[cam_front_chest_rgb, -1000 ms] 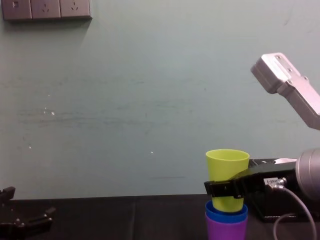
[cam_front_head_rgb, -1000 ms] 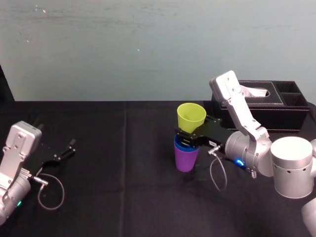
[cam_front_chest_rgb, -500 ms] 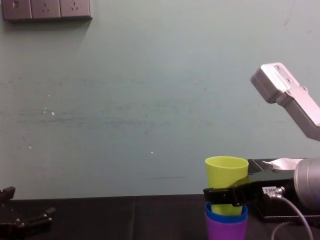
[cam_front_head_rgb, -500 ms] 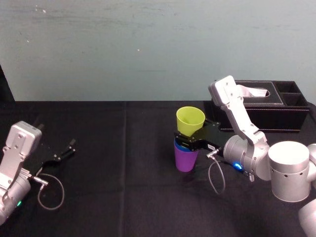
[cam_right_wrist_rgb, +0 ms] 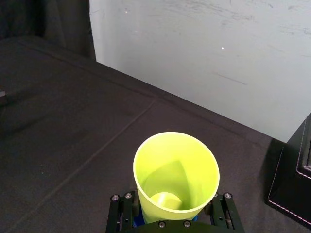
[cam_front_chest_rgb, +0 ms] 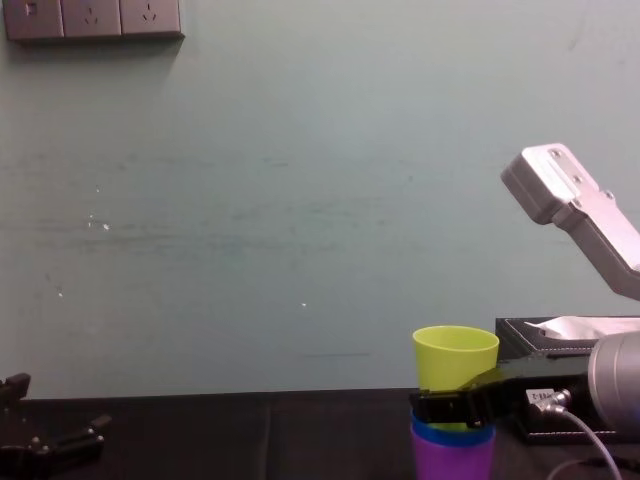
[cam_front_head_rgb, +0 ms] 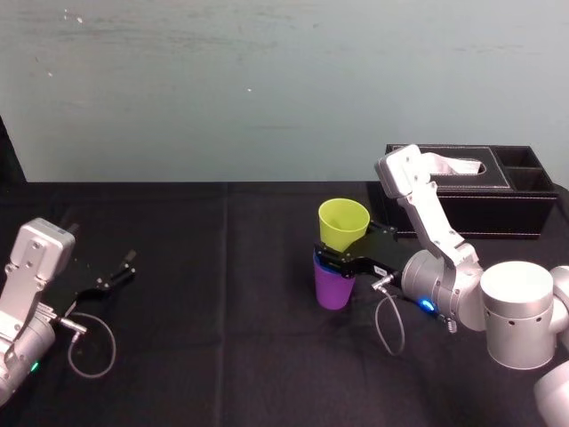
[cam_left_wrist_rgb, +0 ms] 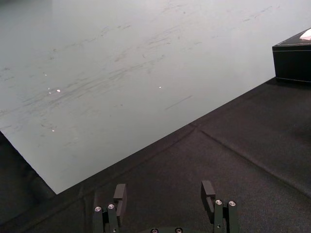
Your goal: Stack the three plastic cups sequentially using one hand.
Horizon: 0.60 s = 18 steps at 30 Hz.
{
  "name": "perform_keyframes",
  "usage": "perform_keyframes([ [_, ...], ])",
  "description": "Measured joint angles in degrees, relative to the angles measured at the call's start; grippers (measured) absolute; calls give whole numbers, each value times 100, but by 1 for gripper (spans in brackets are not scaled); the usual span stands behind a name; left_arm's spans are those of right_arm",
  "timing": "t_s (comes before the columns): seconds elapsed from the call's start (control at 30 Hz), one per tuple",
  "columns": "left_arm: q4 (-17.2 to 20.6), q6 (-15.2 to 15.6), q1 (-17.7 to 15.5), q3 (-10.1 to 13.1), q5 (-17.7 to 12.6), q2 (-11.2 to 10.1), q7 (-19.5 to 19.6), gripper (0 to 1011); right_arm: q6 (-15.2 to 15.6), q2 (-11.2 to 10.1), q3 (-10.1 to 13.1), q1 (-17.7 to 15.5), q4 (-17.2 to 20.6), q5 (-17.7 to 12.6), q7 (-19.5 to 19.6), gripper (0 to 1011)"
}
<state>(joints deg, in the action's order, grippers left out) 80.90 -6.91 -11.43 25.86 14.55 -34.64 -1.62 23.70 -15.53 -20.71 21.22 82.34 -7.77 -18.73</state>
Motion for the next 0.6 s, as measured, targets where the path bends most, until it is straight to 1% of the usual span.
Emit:
perform_keyframes([
  [0.4, 0, 0, 0, 0, 0, 0, 0, 1000, -11, 7, -1, -2, -19, -9, -27, 717],
  [0.5, 0, 0, 0, 0, 0, 0, 0, 1000, -9, 6, -3, -1, -16, -10, -27, 773],
  [0.57, 0, 0, 0, 0, 0, 0, 0, 1000, -8, 5, -4, 0, -14, -10, -28, 841],
  [0.6, 0, 0, 0, 0, 0, 0, 0, 1000, -8, 4, -4, 0, -13, -10, -28, 853],
])
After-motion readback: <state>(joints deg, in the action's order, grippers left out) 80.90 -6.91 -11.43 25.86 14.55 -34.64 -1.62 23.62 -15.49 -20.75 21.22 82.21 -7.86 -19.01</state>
